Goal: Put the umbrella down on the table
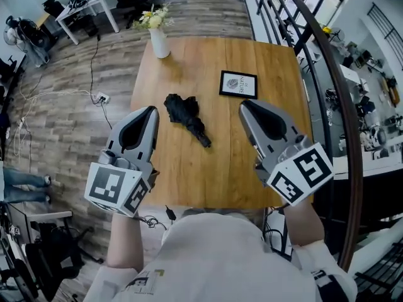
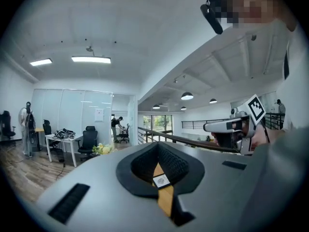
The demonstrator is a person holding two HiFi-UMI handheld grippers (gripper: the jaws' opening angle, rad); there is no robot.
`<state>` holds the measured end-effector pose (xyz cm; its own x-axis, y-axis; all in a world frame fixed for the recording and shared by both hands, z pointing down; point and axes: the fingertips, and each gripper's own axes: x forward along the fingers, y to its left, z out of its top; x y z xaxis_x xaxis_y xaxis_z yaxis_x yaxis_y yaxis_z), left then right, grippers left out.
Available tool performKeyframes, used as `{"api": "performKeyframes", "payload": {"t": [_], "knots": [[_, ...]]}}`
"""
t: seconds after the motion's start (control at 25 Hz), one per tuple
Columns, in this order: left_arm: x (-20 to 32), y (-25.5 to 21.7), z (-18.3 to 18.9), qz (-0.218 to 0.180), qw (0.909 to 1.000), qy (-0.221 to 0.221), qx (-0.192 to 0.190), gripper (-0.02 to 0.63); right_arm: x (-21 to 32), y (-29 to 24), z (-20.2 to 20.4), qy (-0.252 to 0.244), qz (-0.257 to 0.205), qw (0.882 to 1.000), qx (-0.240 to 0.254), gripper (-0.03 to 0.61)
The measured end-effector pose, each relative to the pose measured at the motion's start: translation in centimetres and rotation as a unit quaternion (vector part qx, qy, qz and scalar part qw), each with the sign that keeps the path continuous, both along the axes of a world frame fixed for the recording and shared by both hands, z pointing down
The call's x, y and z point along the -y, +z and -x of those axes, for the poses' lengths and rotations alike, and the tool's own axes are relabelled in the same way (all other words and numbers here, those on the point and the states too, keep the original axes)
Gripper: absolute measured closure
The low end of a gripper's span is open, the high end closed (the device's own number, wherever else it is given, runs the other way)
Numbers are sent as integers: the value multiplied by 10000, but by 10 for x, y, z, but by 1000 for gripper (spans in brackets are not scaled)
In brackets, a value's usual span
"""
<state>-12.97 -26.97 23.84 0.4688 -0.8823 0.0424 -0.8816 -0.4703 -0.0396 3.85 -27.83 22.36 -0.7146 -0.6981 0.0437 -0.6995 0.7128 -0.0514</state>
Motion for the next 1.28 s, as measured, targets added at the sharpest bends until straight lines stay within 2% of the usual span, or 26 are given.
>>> {"api": "performKeyframes", "payload": {"t": [0.08, 0.24, 0.52, 0.76, 0.92, 1.08, 1.28], "knots": [[-13, -7, -9, -126, 9998, 152, -65, 597, -15, 2, -5, -23, 50, 10000, -50, 535], [-34, -7, -26, -241, 9988, 422, 57, 597, -42, 7, -17, 59, 50, 9999, -144, 535], [-51, 23, -45, 19, 9974, 696, 196, 597, -67, 19, -26, -33, -75, 9998, -184, 546], [-65, 42, -57, 193, 9970, 649, 378, 597, -74, 40, -32, -56, 205, 9998, -39, 551], [-69, 48, -58, 183, 9967, 535, 581, 597, -73, 45, -34, 16, 130, 9997, -193, 551], [-73, 43, -59, 335, 9970, 482, 502, 597, -74, 39, -31, 0, 59, 9996, -265, 551], [-74, 44, -56, 167, 9972, 463, 555, 597, -77, 41, -28, -72, 82, 9997, -236, 551]]}}
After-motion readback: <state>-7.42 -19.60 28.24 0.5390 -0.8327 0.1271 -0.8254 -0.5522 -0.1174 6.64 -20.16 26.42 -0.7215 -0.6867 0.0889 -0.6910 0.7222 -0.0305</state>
